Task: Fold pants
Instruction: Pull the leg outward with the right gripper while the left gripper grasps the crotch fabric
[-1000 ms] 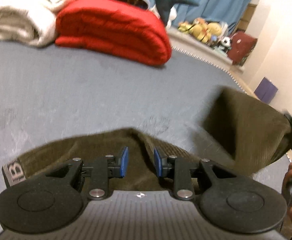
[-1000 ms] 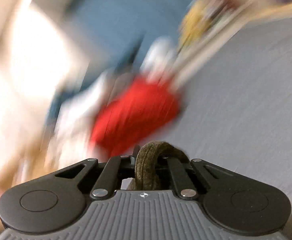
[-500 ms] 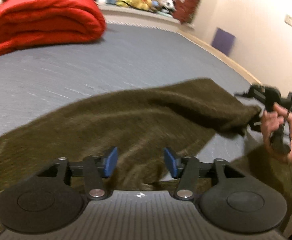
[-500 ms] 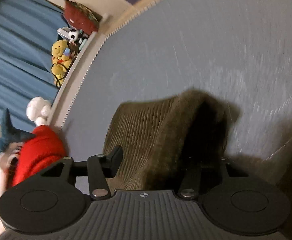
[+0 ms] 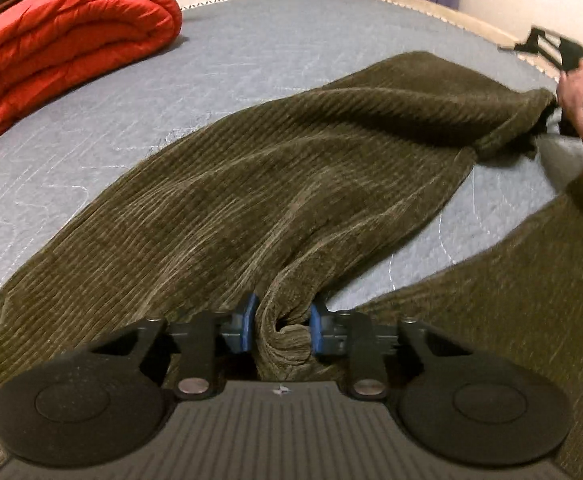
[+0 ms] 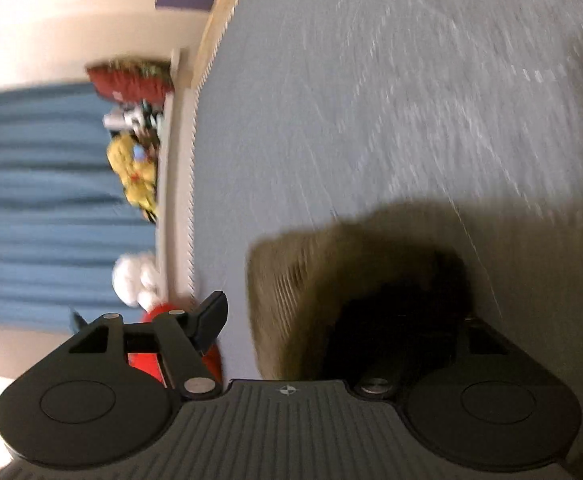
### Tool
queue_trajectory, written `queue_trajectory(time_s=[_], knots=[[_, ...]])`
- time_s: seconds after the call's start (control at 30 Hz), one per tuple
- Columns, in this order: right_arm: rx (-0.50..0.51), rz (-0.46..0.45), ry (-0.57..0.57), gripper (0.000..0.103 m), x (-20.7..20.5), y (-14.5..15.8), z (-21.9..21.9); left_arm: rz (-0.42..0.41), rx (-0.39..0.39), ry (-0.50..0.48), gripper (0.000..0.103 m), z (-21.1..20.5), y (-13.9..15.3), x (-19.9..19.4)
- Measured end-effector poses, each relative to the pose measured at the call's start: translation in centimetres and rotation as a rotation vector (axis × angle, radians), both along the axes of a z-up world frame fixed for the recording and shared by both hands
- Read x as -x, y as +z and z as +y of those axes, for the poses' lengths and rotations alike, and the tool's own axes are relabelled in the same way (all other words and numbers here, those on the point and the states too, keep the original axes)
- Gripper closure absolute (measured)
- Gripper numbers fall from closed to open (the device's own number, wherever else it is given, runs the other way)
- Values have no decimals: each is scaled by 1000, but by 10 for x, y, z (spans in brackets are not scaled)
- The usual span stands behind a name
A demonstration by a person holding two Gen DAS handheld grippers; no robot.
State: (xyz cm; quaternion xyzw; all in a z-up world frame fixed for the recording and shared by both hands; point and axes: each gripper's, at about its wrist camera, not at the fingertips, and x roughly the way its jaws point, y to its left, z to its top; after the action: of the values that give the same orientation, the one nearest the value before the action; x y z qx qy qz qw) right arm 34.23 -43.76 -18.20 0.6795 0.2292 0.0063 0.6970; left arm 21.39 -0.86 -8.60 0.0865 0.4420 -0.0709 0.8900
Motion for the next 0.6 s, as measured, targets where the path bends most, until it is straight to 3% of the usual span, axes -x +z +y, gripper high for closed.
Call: queue_trajectory(time_s=[0.07, 0.1, 0.13, 0.2, 0.3, 0.33, 0.37, 0.4, 0.47, 0.5, 0.53, 0.6], knots=[[41, -31, -17, 42, -7, 8, -6, -6, -31, -18, 74, -3, -2, 1], [89, -61, -24, 66, -10, 16, -8, -8, -40, -24, 74, -2, -3, 1], [142, -91, -29, 82, -11, 26, -8, -9, -43, -28, 73, -3, -5, -1], [277, -243, -28, 86, -8, 62, -3, -4, -31, -29, 73, -1, -6, -3], [586, -532, -45, 95, 15, 121, 21, 17, 17, -7, 73, 7, -5, -7], [646, -565, -64, 95, 23, 127, 25, 22, 28, -1, 72, 9, -4, -8], [682, -529, -95, 95, 27, 126, 26, 25, 32, 1, 72, 10, -3, -8], [695, -412, -146, 92, 27, 118, 22, 26, 29, -1, 71, 11, -3, -8], [661, -113, -216, 74, 21, 90, 9, 29, 18, -9, 70, 10, -3, -9], [585, 18, -222, 66, 18, 69, -3, 31, 17, -10, 69, 10, -2, -10], [491, 98, -224, 65, 17, 49, -15, 34, 20, -9, 69, 11, -2, -10], [335, 199, -237, 65, 19, 17, -33, 40, 28, -8, 69, 13, -1, -12]])
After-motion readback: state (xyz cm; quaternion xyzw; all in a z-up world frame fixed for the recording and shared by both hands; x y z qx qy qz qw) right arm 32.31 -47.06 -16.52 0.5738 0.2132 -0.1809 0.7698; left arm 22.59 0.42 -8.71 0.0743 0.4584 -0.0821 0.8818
